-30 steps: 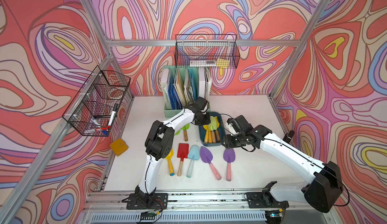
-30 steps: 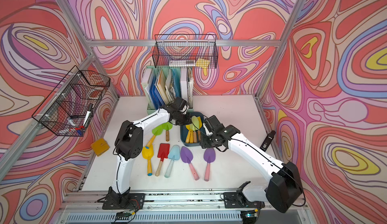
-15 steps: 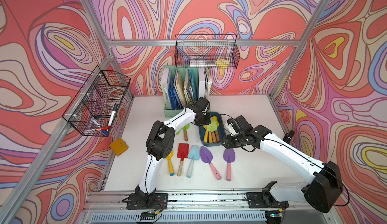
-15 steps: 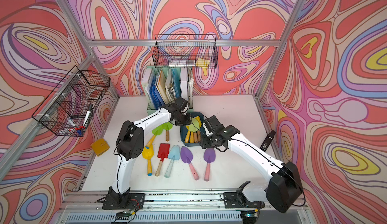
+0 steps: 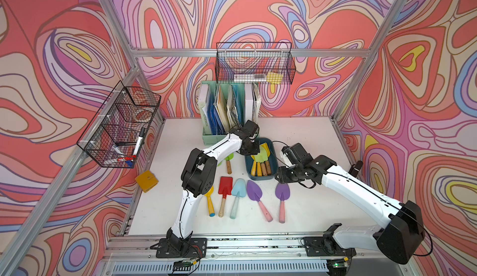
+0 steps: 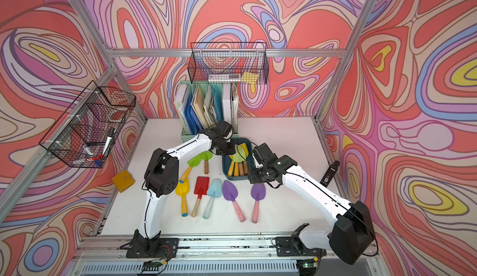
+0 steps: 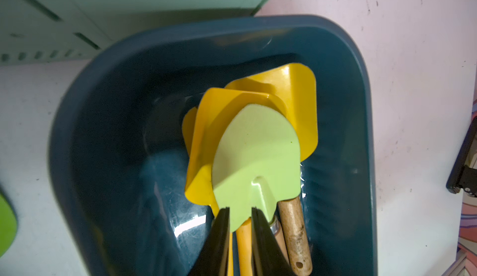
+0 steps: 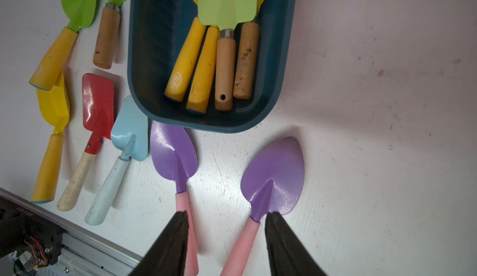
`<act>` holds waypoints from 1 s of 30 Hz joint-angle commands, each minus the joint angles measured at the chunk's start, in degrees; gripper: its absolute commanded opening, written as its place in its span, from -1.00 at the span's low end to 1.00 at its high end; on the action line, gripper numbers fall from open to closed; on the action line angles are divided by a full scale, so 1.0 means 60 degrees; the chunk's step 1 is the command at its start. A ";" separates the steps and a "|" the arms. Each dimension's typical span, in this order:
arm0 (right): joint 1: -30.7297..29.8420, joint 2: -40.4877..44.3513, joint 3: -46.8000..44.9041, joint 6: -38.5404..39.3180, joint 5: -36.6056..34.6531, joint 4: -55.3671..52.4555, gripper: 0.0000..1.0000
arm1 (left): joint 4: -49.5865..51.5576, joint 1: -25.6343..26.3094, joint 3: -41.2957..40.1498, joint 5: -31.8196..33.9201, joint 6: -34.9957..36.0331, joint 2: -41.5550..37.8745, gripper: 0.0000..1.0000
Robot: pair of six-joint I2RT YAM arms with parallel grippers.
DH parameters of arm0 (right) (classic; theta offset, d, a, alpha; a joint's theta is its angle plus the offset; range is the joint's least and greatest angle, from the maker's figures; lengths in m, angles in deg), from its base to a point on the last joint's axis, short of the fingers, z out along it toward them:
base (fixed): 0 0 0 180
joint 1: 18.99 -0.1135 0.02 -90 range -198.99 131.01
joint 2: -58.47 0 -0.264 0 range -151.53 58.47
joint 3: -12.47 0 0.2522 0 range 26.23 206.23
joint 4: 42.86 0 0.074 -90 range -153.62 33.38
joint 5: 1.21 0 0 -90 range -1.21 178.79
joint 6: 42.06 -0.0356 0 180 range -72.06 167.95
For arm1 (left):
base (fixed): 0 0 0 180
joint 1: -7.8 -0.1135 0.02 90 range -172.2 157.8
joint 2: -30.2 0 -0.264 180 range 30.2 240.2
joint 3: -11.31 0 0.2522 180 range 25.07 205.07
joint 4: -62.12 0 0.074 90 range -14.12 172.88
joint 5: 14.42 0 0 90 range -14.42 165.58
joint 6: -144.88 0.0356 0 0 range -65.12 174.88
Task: Put the shovel into the storage box
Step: Place the shovel in the storage box, then pick up the shovel from the center of the board.
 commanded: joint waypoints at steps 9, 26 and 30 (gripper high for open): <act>-0.0301 0.0548 -0.1209 -0.3297 -0.0977 -0.1315 -0.03 | -0.0935 0.0218 -0.1723 0.0456 0.0129 -0.3211 0.05; -0.3319 -0.1140 -0.2051 -0.6355 -0.1009 -0.0202 0.00 | -0.1664 0.0705 -0.4155 0.0094 -0.0086 -0.5516 0.33; -0.3656 -0.1487 -0.2079 -0.6723 -0.1083 -0.0041 -0.02 | -0.1716 0.0760 -0.4390 0.0068 -0.0122 -0.5681 0.32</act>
